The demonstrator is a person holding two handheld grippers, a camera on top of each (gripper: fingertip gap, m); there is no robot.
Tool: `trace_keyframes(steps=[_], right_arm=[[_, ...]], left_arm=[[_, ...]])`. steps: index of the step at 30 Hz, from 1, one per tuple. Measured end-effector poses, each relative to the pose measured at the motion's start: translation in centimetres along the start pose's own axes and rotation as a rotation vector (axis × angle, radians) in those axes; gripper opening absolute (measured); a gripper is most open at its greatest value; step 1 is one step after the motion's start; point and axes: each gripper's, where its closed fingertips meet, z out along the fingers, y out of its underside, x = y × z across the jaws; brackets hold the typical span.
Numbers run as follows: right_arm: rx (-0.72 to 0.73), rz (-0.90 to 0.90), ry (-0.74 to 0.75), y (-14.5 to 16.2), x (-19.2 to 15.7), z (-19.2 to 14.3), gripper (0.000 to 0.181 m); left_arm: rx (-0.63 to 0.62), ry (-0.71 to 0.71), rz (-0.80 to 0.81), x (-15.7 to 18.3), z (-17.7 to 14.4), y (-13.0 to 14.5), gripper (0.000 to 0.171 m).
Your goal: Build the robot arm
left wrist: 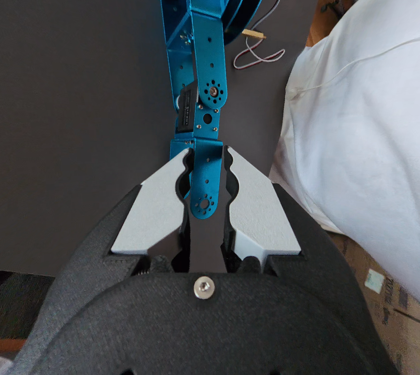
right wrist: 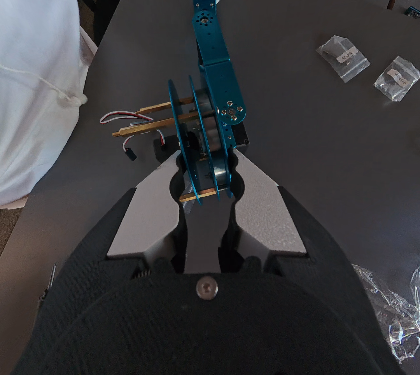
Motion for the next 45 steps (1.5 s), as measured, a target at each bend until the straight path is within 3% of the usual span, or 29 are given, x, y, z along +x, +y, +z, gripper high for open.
trace_keyframes(steps=[4, 8, 12, 17, 21, 33, 45], right_arm=[[-0.001, 0.023, -0.003, 0.0, 0.2, 0.0, 0.036], [0.001, 0.028, -0.003, 0.0, 0.2, 0.0, 0.036], [0.003, 0.03, 0.002, 0.0, 0.1, 0.0, 0.037], [0.014, 0.052, 0.008, 0.0, 0.1, 0.0, 0.037], [0.02, 0.066, 0.018, 0.0, 0.0, 0.0, 0.037], [0.001, 0.074, 0.019, 0.0, 0.0, 0.0, 0.037], [-0.002, 0.073, 0.016, 0.0, 0.0, 0.0, 0.037]], left_arm=[[0.121, -0.047, -0.023, -0.3, -0.8, -0.3, 0.03], [0.215, -0.194, -0.034, -1.6, -1.8, 0.0, 0.046], [0.297, -0.281, -0.028, -1.6, -2.6, 0.7, 0.048], [0.377, -0.333, -0.046, -1.9, -2.8, 1.7, 0.05], [0.446, -0.288, -0.029, -1.2, -2.6, 1.4, 0.045], [0.506, -0.302, 0.021, -1.1, -3.3, 0.0, 0.05], [0.457, -0.291, 0.05, -1.4, -1.3, -0.4, 0.043]])
